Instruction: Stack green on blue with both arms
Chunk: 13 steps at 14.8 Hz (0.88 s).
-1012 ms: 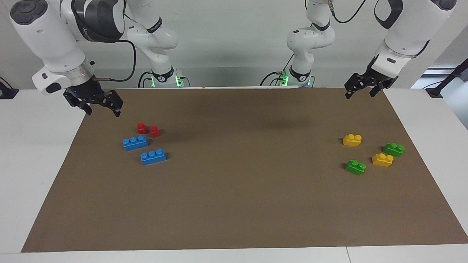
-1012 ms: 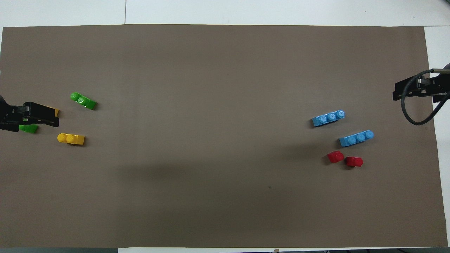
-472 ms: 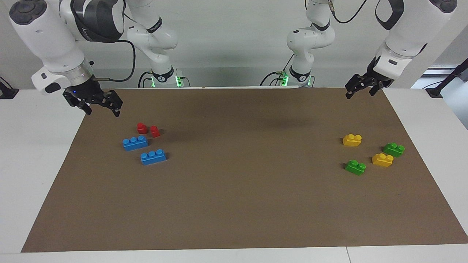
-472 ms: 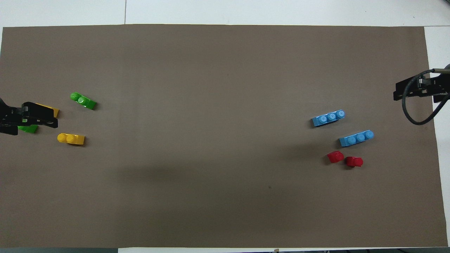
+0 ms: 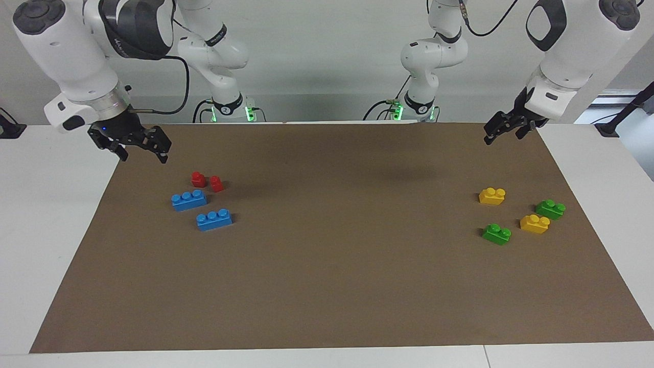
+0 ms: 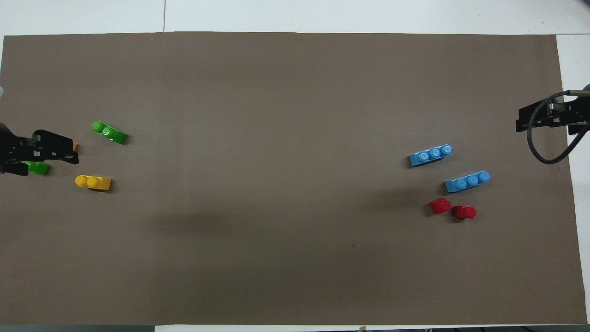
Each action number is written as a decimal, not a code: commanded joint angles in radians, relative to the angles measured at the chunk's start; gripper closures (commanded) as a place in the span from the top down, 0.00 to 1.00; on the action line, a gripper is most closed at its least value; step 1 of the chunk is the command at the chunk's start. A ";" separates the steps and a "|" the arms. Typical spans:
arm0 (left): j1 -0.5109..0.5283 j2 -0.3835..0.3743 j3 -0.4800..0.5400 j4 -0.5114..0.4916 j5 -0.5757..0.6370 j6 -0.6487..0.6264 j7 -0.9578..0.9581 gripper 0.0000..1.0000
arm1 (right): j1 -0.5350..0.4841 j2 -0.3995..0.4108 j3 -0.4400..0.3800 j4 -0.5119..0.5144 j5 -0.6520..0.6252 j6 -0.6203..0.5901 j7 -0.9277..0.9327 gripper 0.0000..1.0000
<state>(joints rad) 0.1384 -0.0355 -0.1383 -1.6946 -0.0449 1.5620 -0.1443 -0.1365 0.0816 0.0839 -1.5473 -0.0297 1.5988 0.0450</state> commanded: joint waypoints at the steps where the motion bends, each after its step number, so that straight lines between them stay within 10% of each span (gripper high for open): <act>1: 0.023 0.008 0.000 -0.043 -0.020 0.052 -0.011 1.00 | -0.009 -0.002 0.004 -0.010 -0.004 0.023 -0.013 1.00; 13: 0.063 0.137 0.002 -0.122 -0.009 0.274 -0.202 1.00 | -0.052 0.173 -0.001 -0.014 0.243 0.222 0.974 1.00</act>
<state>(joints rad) 0.1902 0.0732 -0.1322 -1.8052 -0.0453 1.7865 -0.2528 -0.1786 0.2306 0.0768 -1.5548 0.1451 1.7898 0.8302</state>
